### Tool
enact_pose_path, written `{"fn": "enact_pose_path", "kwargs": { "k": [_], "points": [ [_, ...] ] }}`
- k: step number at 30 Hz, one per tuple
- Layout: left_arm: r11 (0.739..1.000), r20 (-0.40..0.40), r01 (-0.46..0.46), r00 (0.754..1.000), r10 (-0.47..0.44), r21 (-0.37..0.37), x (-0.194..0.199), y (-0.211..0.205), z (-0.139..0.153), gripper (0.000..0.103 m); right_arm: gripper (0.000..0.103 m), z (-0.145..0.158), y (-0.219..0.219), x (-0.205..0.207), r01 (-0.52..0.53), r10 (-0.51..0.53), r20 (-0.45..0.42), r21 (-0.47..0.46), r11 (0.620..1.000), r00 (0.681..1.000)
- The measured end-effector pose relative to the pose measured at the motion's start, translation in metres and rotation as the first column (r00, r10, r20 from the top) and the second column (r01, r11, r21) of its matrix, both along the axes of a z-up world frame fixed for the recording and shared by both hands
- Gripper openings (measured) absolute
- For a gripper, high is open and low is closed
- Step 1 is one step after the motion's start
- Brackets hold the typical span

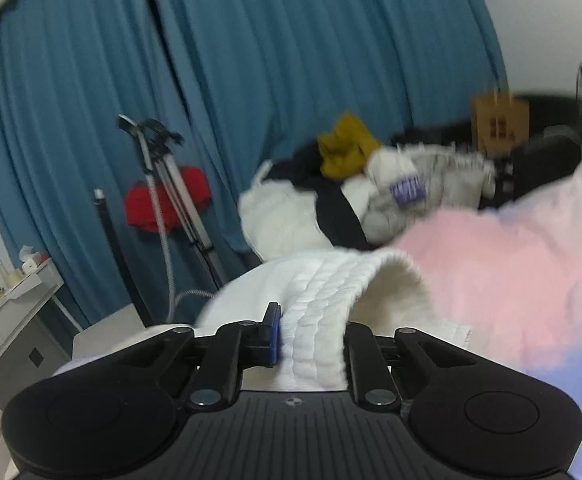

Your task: Fold clothes

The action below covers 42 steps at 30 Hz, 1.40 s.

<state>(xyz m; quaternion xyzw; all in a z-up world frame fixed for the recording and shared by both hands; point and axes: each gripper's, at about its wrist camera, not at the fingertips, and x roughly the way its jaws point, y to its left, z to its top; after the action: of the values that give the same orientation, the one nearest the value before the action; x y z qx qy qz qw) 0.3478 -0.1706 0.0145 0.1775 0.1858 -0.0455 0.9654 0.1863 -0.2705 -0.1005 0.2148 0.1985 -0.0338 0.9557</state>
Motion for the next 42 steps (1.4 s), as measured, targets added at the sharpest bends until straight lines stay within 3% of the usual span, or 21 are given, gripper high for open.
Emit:
{"fn": "enact_pose_path", "kwargs": {
  "k": [5,9,13,16,19,20,25,27,28,29,34,36,39,42],
  "points": [
    [0.981,0.040,-0.048,0.998,0.056,-0.185,-0.069,0.112,0.056,0.010,0.103,0.012,0.002,-0.012,-0.026,0.024,0.058,0.049,0.998,0.998],
    [0.949,0.012,-0.101,0.994,0.109,-0.298,-0.113,0.203,0.067,0.009,0.103,0.024,0.004,-0.029,-0.100,0.080,0.119,0.168,0.981,0.990],
    [0.924,-0.109,-0.164,0.985,0.134,-0.346,-0.138,0.278,0.035,0.009,0.103,0.025,0.018,-0.038,-0.187,0.166,0.101,0.256,0.948,0.981],
    [0.913,-0.196,-0.189,0.973,0.124,-0.360,-0.145,0.318,0.002,0.010,0.103,0.011,0.033,-0.038,-0.270,0.267,0.065,0.404,0.874,0.962],
    [0.888,-0.240,-0.187,0.967,0.090,-0.421,-0.151,0.349,-0.028,0.011,0.103,0.003,0.055,-0.035,-0.343,0.360,0.052,0.453,0.823,0.932],
    [0.872,-0.258,-0.191,0.963,0.078,-0.451,-0.157,0.360,-0.035,0.011,0.103,0.001,0.061,-0.032,-0.356,0.378,0.042,0.446,0.821,0.925],
    [0.848,-0.312,-0.196,0.949,0.039,-0.492,-0.160,0.388,-0.054,0.025,0.099,-0.009,0.079,-0.017,-0.373,0.406,0.014,0.424,0.825,0.914],
    [0.835,-0.337,-0.212,0.941,0.034,-0.509,-0.160,0.392,-0.061,0.027,0.088,-0.011,0.083,-0.010,-0.398,0.425,0.032,0.420,0.816,0.905],
    [0.826,-0.349,-0.224,0.936,0.036,-0.518,-0.160,0.395,-0.065,0.029,0.075,-0.012,0.084,-0.008,-0.408,0.432,0.039,0.411,0.815,0.901],
    [0.817,-0.362,-0.237,0.931,0.037,-0.526,-0.159,0.397,-0.068,0.030,0.074,-0.012,0.085,-0.006,-0.412,0.437,0.034,0.405,0.816,0.899],
    [0.767,-0.424,-0.283,0.905,0.016,-0.575,-0.155,0.402,-0.069,0.042,0.074,-0.022,0.090,0.004,-0.408,0.458,-0.030,0.405,0.818,0.889],
    [0.767,-0.442,-0.295,0.897,0.016,-0.570,-0.166,0.400,-0.062,0.045,0.074,-0.030,0.091,0.007,-0.419,0.480,-0.042,0.425,0.803,0.876],
    [0.732,-0.426,-0.295,0.905,0.007,-0.615,-0.182,0.403,-0.053,0.058,0.074,-0.028,0.099,0.010,-0.472,0.525,-0.014,0.418,0.776,0.851],
    [0.685,-0.399,-0.287,0.917,-0.006,-0.670,-0.197,0.405,-0.044,0.062,0.074,-0.027,0.101,0.009,-0.482,0.527,0.002,0.405,0.777,0.850]
  ]
}}
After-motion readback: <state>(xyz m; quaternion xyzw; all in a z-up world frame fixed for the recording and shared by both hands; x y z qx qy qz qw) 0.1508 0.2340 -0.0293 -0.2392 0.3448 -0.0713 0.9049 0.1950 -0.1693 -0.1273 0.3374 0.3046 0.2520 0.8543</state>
